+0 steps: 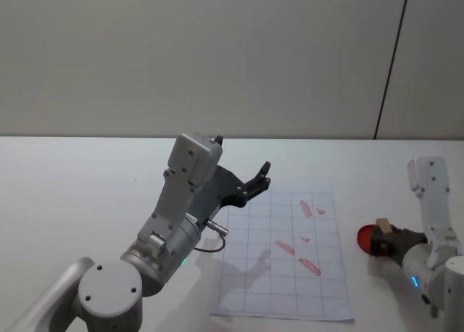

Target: Use the one hand to pick up the stamp and affix it onto the A4 paper.

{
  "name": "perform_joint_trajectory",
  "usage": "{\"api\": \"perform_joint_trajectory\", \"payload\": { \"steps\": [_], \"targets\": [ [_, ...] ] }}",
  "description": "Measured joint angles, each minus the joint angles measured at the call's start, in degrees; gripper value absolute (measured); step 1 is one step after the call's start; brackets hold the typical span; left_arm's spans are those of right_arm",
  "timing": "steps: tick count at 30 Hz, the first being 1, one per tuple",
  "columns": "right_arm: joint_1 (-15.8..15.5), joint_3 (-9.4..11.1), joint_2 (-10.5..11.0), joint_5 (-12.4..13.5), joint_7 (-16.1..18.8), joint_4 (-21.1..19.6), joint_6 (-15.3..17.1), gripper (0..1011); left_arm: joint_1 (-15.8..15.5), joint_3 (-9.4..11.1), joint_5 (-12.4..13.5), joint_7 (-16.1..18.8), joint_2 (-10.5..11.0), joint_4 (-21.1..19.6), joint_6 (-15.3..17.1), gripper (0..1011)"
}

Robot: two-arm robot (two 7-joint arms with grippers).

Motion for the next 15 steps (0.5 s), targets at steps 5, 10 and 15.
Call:
{"api": "perform_joint_trajectory", "payload": {
  "steps": [5, 10, 15],
  "targets": [
    [0.2, 0.1, -0.1, -0.1, 0.0, 0.4, 0.0, 220, 0.0, 0.0, 0.0, 0.0, 0.0, 0.0, 0.0, 1002],
    [0.3, 0.2, -0.2, -0.2, 0.0, 0.7, 0.3, 220, 0.0, 0.0, 0.0, 0.0, 0.0, 0.0, 0.0, 1002],
    [0.3, 0.3, -0.3, -0.2, -0.1, 0.8, 0.5, 220, 0.0, 0.0, 0.0, 0.0, 0.0, 0.0, 0.0, 1002]
  ]
}}
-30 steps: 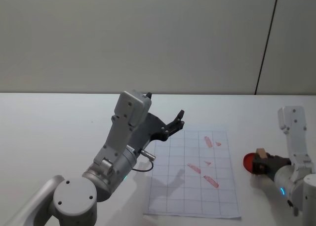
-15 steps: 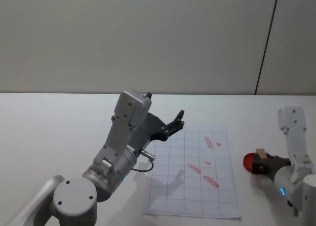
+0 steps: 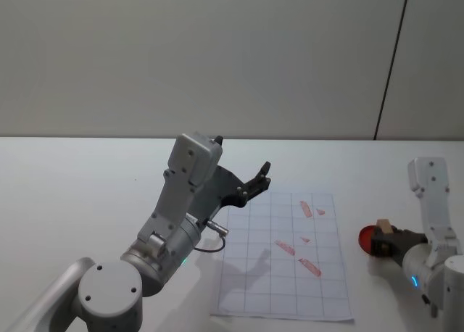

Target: Use the one hand to pick up the stamp and affix it onto the A4 paper.

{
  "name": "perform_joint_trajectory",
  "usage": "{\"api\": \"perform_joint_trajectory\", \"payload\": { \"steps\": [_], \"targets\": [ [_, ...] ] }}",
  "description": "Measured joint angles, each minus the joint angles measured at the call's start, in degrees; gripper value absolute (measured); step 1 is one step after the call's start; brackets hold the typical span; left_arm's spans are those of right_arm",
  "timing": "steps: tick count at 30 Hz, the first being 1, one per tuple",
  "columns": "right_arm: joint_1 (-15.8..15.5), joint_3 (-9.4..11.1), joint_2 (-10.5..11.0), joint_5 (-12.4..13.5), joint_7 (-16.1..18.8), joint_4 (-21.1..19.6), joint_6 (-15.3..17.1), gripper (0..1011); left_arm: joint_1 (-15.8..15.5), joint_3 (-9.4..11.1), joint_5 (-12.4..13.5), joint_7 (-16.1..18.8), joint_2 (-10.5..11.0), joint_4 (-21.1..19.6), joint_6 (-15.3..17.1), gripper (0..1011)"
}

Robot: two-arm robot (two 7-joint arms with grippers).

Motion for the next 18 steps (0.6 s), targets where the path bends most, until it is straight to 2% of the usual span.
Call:
{"api": "perform_joint_trajectory", "payload": {
  "steps": [8, 18],
  "targets": [
    [-0.2, 0.1, -0.1, 0.1, 0.3, -0.5, 0.1, 220, 0.0, 0.0, 0.0, 0.0, 0.0, 0.0, 0.0, 1002],
    [-0.9, 0.4, 0.0, 1.1, 1.7, -4.3, -0.5, 220, 0.0, 0.0, 0.0, 0.0, 0.0, 0.0, 0.0, 1002]
  ]
}}
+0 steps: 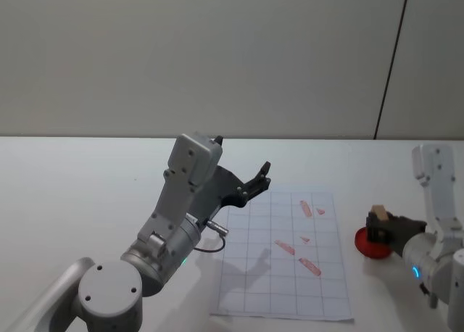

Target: Use the one hand to pick up the stamp and affix it onto the A4 paper.

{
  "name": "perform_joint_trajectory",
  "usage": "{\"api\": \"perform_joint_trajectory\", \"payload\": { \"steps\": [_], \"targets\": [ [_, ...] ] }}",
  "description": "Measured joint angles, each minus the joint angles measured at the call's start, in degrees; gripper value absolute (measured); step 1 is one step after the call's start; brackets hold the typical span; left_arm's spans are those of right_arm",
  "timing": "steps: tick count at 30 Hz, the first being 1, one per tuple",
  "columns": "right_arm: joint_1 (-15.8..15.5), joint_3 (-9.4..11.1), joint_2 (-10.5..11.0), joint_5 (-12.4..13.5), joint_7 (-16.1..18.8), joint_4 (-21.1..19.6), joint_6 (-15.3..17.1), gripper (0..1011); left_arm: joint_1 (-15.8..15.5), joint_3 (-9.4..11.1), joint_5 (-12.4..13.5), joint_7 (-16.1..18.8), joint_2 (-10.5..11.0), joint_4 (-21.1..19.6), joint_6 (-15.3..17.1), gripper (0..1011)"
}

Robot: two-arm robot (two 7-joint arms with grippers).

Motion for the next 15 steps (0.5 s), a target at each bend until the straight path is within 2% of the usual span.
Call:
{"api": "perform_joint_trajectory", "payload": {
  "steps": [6, 15],
  "targets": [
    [-0.3, 0.0, 0.0, 0.6, 1.8, -2.3, -1.7, 220, 0.0, 0.0, 0.0, 0.0, 0.0, 0.0, 0.0, 1002],
    [0.5, -0.4, -0.6, 0.9, 5.2, -2.6, -2.8, 220, 0.0, 0.0, 0.0, 0.0, 0.0, 0.0, 0.0, 1002]
  ]
}}
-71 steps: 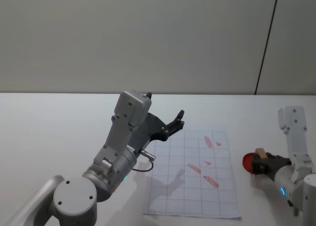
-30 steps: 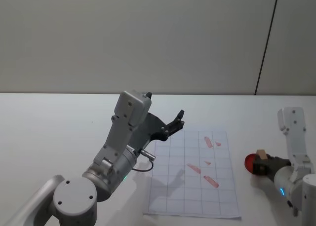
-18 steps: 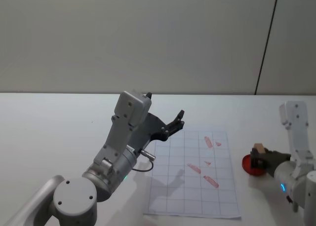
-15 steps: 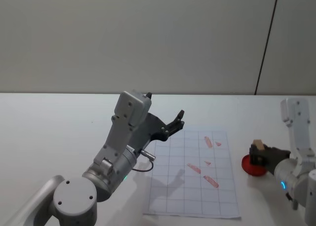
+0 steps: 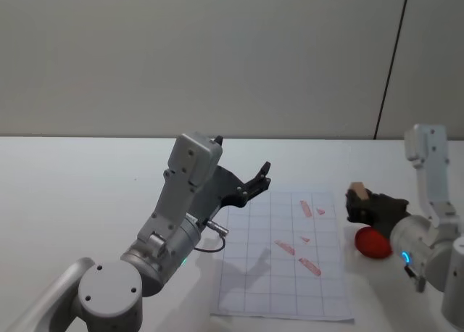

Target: Use the one hand to pick up the stamp and affix it onto the A4 paper.

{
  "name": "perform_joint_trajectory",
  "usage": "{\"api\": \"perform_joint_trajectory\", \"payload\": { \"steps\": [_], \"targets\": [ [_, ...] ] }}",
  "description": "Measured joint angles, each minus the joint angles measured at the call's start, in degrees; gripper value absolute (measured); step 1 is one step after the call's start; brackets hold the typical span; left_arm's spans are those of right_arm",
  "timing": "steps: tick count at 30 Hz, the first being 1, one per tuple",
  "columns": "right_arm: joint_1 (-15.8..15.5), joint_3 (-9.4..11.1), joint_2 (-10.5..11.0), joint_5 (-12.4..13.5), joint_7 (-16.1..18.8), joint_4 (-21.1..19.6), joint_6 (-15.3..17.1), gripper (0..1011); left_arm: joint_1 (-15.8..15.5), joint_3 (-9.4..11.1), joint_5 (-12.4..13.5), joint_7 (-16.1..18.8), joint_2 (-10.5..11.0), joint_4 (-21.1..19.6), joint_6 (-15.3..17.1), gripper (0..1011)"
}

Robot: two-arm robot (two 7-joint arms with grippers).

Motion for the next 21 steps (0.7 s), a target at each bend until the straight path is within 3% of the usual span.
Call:
{"api": "perform_joint_trajectory", "payload": {
  "steps": [11, 21],
  "targets": [
    [2.7, -1.9, -1.9, -1.9, 4.6, 3.4, -0.6, 220, 0.0, 0.0, 0.0, 0.0, 0.0, 0.0, 0.0, 1002],
    [5.7, -3.3, -2.7, -7.0, 9.8, 6.1, -1.6, 220, 0.0, 0.0, 0.0, 0.0, 0.0, 0.0, 0.0, 1002]
  ]
}}
